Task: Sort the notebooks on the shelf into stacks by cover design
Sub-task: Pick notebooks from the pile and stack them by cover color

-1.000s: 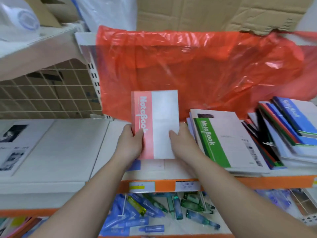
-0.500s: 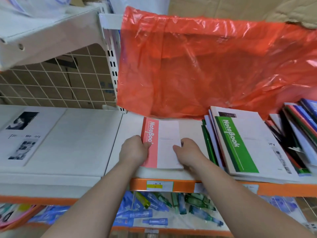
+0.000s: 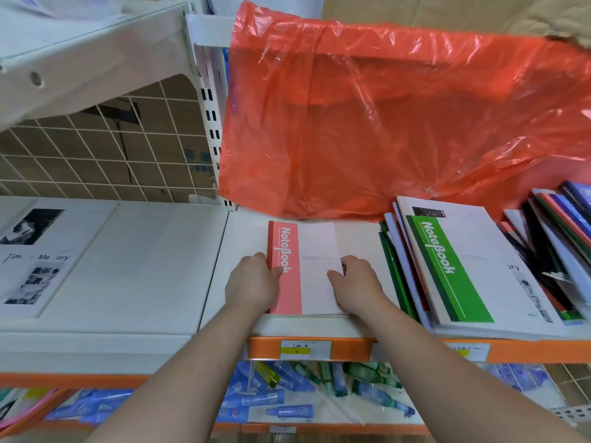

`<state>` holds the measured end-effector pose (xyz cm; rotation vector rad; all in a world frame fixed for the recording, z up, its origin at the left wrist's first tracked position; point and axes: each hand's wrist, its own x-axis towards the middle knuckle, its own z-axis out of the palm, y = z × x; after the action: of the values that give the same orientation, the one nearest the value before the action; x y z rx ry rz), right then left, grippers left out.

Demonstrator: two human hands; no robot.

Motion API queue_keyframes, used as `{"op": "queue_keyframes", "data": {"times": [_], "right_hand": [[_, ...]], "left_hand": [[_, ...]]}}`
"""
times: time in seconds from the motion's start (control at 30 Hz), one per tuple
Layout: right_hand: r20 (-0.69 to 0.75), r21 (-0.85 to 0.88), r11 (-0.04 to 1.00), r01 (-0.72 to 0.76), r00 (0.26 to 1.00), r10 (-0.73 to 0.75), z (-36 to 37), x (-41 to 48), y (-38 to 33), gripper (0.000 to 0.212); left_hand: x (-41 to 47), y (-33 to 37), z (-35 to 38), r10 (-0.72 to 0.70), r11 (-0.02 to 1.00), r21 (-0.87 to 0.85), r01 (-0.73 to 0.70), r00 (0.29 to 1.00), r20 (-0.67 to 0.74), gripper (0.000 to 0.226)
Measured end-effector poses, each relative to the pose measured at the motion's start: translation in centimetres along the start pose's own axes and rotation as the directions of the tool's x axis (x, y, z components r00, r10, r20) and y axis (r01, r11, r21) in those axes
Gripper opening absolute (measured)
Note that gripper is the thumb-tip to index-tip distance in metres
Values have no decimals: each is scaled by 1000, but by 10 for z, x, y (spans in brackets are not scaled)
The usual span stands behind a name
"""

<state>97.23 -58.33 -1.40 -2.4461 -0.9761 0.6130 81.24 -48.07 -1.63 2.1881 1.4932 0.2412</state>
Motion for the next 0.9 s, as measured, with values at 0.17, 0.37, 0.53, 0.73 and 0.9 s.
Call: {"op": "queue_keyframes", "data": {"times": [0.17, 0.37, 0.53, 0.73, 0.9], "right_hand": [[-15, 0, 1000, -3, 1000, 3, 2, 1, 2, 32], [-7, -12, 1000, -15, 1000, 15, 3, 0, 2, 34], [2, -19, 1000, -11, 1000, 11, 2, -1, 1, 31], [21, -50, 999, -15, 1000, 16, 1, -4, -2, 34], [-7, -97, 989, 111, 994, -112, -16, -12, -6, 36]], "left_hand": [[0, -1, 0, 16, 1000, -3, -16, 1000, -4, 30], [-3, 1, 0, 23, 1000, 6, -23, 1000, -14, 29], [-2, 1, 1, 3, 1000, 3, -3, 1000, -8, 32], [-2, 0, 2, -18, 1000, -18, 18, 1000, 18, 34], [-9, 13, -13, 19, 998, 52, -17, 999, -37, 37]]}}
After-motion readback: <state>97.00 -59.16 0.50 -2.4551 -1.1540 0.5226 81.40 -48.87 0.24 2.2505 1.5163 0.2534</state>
